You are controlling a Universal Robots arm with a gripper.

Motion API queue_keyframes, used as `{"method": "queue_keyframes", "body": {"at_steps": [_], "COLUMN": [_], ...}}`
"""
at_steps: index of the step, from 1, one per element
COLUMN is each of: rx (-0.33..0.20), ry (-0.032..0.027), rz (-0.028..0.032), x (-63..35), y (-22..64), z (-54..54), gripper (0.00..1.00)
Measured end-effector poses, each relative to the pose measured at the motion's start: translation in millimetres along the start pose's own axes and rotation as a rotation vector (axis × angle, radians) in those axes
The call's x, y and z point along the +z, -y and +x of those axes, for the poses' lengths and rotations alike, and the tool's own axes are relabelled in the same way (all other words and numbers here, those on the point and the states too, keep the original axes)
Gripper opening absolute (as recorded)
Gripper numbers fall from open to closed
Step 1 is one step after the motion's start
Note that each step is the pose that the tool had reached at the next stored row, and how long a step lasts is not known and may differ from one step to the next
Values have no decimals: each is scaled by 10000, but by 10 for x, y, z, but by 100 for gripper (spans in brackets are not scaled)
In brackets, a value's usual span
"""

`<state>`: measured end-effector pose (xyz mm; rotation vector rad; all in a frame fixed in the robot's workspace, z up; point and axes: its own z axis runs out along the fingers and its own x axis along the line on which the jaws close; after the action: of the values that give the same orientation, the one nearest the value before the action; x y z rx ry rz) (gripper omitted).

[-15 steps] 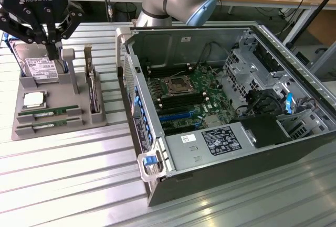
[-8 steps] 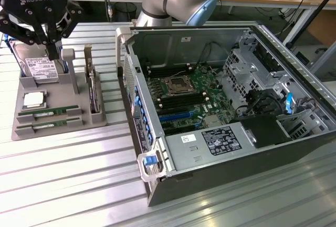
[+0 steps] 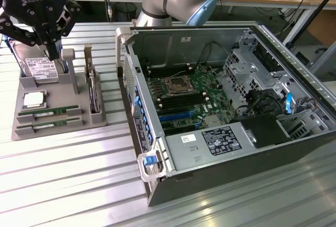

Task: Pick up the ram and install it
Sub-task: 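Pick up the ram and move it above insertion slot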

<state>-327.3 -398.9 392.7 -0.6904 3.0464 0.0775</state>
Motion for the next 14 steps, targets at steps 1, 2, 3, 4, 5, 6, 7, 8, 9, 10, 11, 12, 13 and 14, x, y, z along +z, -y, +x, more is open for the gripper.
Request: {"method": "queue_keyframes", "body": {"at_steps": [1,2,3,4,5,6,7,8,9,10,11,12,13,14], "rx": [-200,-323,-445,-675,-778,-936,-1054,-1117,-1192,-1326,-1506,-1736,-1833,-1940], "ry": [-9,-15,-20,-30,-35,-42,-47,-50,-54,-59,-68,-78,-82,-87], "rz": [-5,-8,-12,-19,-21,-26,-29,-31,-33,-36,-41,-48,-50,-53], "x": [0,0,0,0,0,0,0,0,0,0,0,0,0,0], "y": [0,0,0,0,0,0,0,0,0,0,0,0,0,0], "z": [0,0,0,0,0,0,0,0,0,0,0,0,0,0], "gripper": [11,11,11,11,11,11,11,11,11,11,11,11,11,11]}}
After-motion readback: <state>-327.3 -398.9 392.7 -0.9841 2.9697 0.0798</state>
